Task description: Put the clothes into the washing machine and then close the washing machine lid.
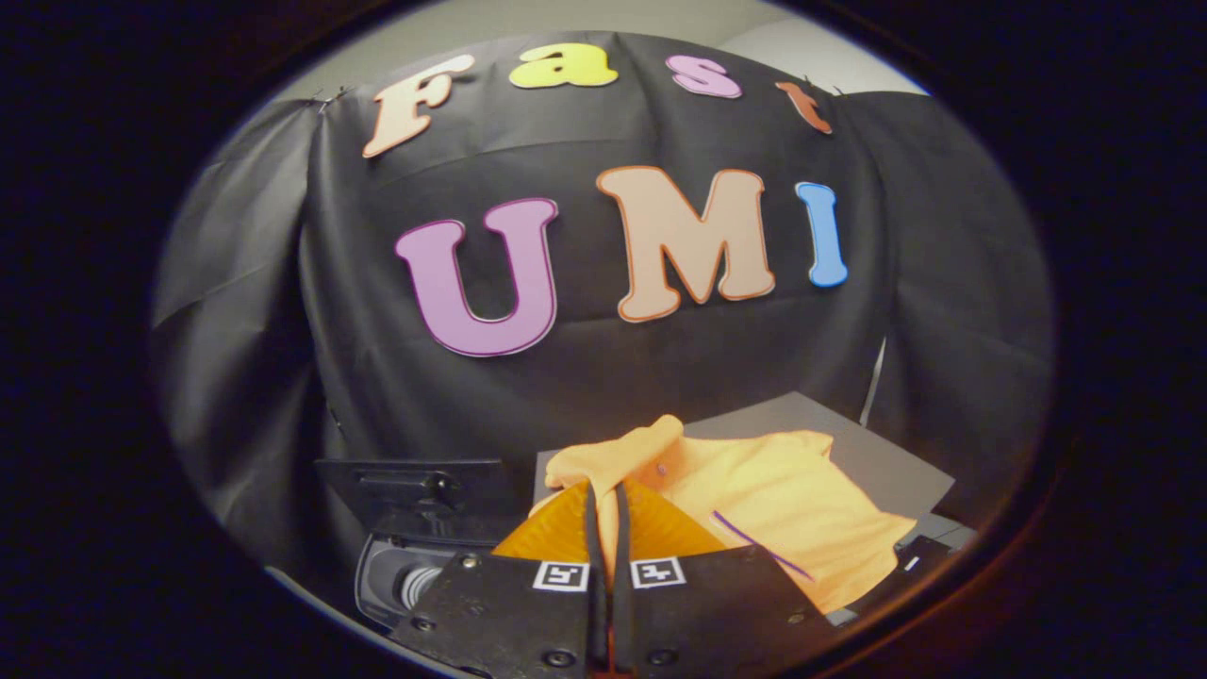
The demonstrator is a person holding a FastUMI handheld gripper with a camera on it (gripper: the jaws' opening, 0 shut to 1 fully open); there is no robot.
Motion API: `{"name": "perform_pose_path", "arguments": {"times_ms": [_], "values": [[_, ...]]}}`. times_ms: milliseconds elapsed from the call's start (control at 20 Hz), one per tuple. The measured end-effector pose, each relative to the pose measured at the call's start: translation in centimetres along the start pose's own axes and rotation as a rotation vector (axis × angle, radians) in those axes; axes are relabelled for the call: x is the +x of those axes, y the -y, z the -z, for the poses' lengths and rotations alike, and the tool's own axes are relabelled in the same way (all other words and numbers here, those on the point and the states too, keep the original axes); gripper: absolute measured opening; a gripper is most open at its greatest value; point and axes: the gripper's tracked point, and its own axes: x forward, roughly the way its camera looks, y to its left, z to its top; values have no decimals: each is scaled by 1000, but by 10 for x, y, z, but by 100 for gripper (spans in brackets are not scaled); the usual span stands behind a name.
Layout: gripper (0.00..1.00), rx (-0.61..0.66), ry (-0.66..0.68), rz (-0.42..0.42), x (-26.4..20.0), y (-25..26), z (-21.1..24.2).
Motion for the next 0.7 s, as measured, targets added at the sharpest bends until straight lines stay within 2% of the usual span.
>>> {"name": "perform_pose_path", "arguments": {"times_ms": [250, 700], "values": [[2, 5, 4, -112, -3, -77, -15], [2, -28, -45, -256, 21, -199, 7]]}}
